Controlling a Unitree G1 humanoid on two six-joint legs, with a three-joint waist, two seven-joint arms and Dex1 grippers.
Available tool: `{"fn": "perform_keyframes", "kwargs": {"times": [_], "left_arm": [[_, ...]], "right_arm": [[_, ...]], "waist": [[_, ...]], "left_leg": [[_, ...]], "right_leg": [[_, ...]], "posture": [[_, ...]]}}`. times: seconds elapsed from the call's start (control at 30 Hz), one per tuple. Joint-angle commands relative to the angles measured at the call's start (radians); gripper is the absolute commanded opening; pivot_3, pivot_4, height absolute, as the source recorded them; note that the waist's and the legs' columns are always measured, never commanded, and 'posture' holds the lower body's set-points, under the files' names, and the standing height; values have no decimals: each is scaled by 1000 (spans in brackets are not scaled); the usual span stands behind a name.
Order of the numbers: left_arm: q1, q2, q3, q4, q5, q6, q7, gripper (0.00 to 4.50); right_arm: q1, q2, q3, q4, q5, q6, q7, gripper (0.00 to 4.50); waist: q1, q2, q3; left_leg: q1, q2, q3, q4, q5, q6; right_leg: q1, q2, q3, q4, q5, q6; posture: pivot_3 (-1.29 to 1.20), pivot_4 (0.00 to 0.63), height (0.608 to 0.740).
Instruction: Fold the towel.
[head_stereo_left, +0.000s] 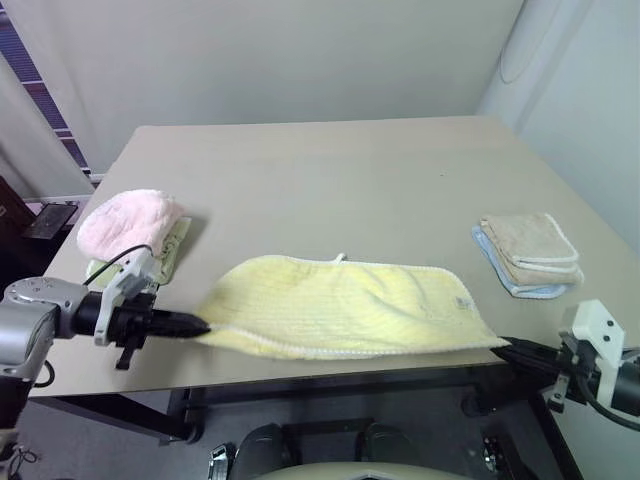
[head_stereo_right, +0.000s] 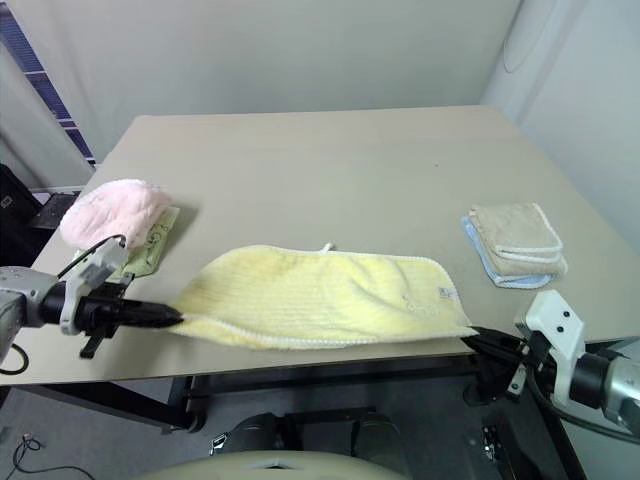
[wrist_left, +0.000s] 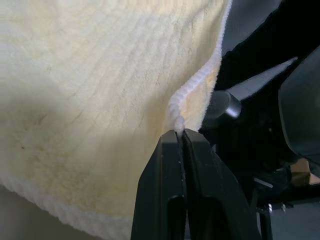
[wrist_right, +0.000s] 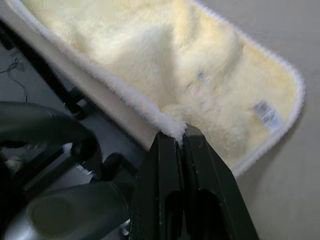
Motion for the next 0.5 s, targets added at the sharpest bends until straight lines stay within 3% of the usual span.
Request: {"fn": "perform_keyframes", "kwargs": {"times": [0.03,0.3,0.5], "left_arm": [[-94,-48,-21,86,18,-9,52,31],[-296,-193,-88,400,136,-126,130,31],[-411,-252,-71,611,184,-218,175,31]], "right_arm": [[-90,-10,51,51,-7,6,-44,0],[-359,7,213,305,-87,-12,-126,0],[-503,41,300,432,-125,-31,-160,0]], "waist": [[2,0,0],[-1,-1,0],[-1,-2,0]], "left_leg": [[0,0,0,0,0,0],[-1,0,0,6,0,1],[0,0,0,11,0,1]], "right_leg": [[0,0,-1,0,0,0],[1,1,-1,1,1,0],[1,1,-1,10,1,0]], "posture": [[0,0,740],[0,0,740],[0,0,740]]}}
